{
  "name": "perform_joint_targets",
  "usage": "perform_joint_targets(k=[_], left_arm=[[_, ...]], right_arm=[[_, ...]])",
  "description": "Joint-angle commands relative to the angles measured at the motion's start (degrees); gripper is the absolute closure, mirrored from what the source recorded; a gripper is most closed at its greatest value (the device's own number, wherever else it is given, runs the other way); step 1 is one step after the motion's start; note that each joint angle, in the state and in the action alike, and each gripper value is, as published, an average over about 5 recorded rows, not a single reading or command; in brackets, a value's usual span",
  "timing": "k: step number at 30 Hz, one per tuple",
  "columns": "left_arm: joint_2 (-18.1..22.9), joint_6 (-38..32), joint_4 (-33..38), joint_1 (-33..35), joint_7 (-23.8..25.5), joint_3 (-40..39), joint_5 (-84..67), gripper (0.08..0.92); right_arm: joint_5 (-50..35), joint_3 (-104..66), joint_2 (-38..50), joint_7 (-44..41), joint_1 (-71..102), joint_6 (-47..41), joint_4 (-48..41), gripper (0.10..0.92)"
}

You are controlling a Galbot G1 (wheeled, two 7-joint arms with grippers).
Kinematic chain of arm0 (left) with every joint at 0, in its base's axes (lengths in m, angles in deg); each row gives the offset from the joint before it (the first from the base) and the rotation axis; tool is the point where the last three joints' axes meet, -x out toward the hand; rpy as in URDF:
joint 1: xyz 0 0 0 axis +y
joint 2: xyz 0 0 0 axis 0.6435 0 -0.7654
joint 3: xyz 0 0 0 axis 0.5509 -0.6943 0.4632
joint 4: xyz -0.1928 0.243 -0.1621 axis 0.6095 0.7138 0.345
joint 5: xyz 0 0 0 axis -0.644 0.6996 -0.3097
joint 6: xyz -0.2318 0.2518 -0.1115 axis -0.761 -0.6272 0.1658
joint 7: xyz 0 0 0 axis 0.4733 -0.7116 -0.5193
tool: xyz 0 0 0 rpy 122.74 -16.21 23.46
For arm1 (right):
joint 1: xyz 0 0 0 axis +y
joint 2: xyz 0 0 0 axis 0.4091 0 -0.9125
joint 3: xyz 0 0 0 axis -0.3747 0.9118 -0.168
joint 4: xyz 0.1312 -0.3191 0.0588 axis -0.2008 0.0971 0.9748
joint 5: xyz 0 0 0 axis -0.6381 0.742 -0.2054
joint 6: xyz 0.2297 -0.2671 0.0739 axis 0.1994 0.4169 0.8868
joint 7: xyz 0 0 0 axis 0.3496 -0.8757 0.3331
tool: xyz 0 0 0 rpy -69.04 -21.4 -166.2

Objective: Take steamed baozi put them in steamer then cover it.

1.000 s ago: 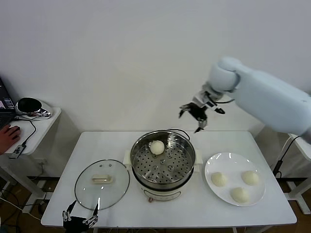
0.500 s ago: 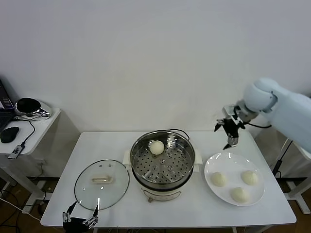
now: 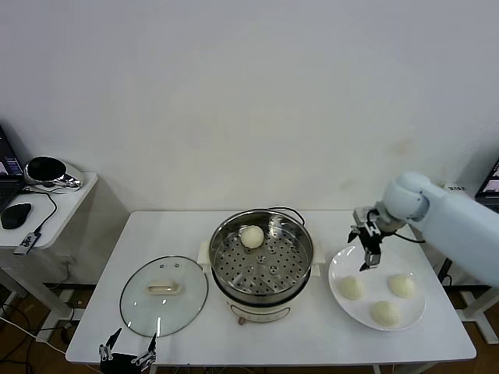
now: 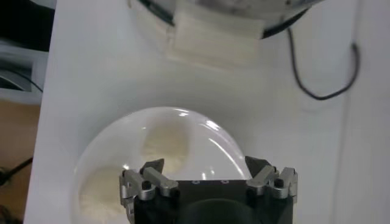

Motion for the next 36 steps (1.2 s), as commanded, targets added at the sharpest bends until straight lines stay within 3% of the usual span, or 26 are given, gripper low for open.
perform_joint_targets(k=[1,36], left_arm=[[0.0,0.0,-0.9,-0.2,0.0,-0.2,0.1,0.177],[0.1,0.0,-2.1,-1.0,-0.1,0.1,0.3,0.177]], right_arm=[[3.2,-2.6,-0.6,0.6,6.3,0.0,-0.9,0.203],[5.5,-6.4,-2.7,7.1,13.8,0.6,-4.2,0.203]])
